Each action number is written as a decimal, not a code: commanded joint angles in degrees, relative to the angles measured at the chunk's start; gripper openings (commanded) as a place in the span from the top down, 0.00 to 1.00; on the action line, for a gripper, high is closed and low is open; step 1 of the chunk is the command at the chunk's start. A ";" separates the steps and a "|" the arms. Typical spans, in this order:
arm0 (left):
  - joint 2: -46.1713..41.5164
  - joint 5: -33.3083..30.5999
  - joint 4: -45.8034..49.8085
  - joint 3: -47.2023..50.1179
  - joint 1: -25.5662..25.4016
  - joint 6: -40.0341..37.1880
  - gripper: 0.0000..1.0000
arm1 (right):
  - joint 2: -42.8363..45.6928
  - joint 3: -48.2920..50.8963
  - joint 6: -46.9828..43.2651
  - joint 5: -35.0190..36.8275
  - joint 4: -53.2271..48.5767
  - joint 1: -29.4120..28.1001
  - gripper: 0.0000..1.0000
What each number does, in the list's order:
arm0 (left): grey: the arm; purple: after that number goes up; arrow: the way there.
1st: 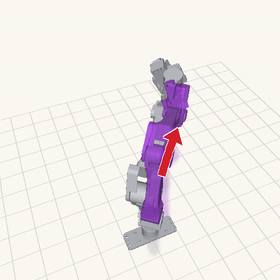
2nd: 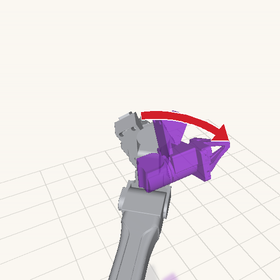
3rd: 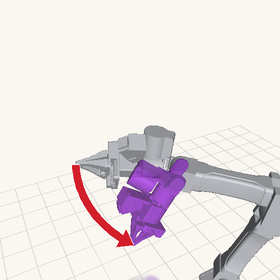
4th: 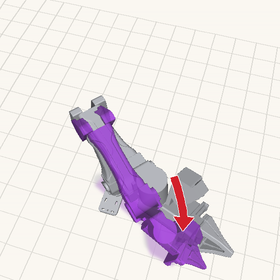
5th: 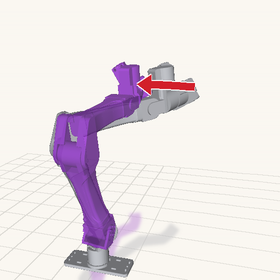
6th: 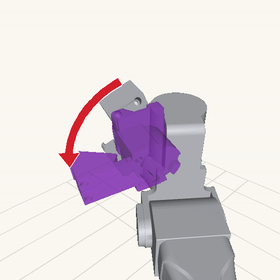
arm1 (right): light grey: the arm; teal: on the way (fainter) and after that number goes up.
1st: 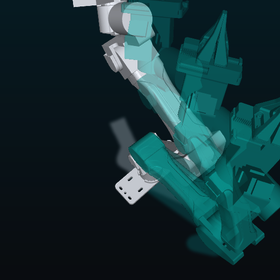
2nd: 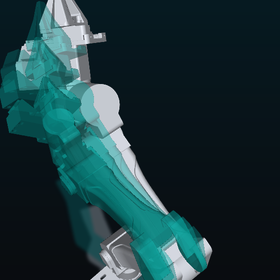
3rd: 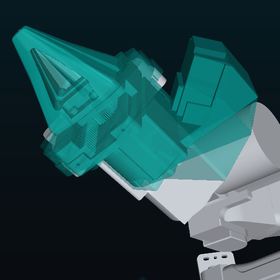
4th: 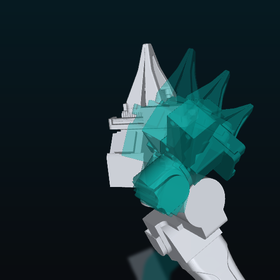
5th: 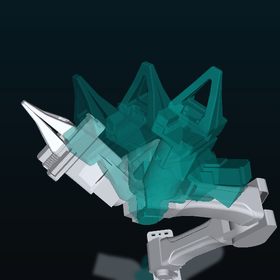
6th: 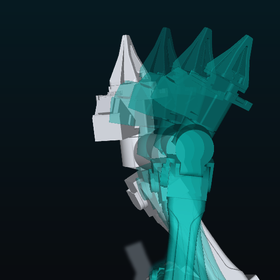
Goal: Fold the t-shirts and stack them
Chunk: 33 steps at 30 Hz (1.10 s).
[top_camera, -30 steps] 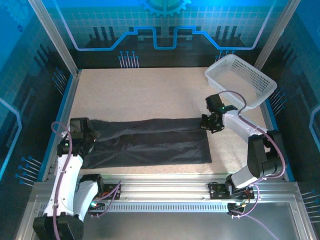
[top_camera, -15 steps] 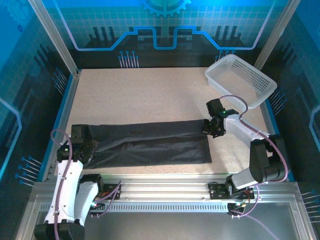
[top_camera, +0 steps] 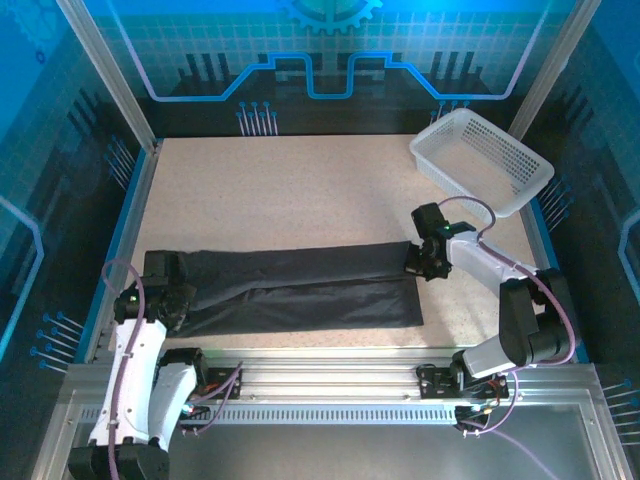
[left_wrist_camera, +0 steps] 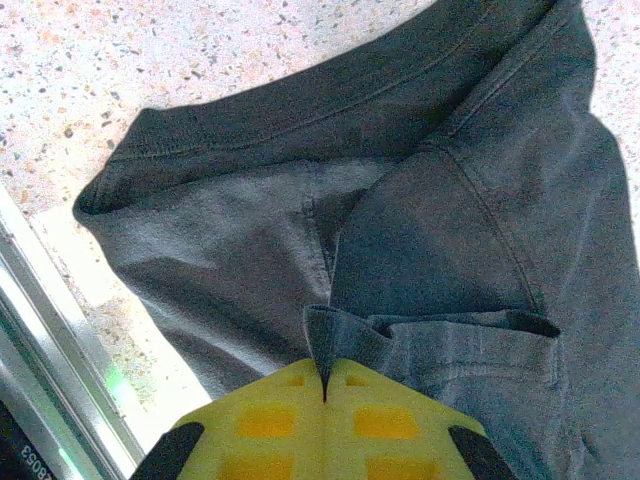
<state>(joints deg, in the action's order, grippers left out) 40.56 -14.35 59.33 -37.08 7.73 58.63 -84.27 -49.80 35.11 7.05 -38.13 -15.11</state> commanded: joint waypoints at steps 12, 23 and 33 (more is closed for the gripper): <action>5.04 0.36 -3.05 -1.98 0.27 0.15 0.65 | 0.04 -7.50 3.52 0.43 -4.91 -1.04 0.68; 36.88 14.34 -21.49 -15.33 0.27 -4.54 0.80 | -15.91 -15.90 6.89 -6.95 -3.66 -4.60 0.89; 61.32 20.22 -18.97 -25.44 0.27 -8.89 0.82 | -32.28 -29.51 8.03 -5.71 -15.39 2.56 0.87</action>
<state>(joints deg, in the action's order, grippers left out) 98.43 1.78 39.00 -58.76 7.73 52.31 -112.36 -75.99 42.70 0.30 -48.51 -15.59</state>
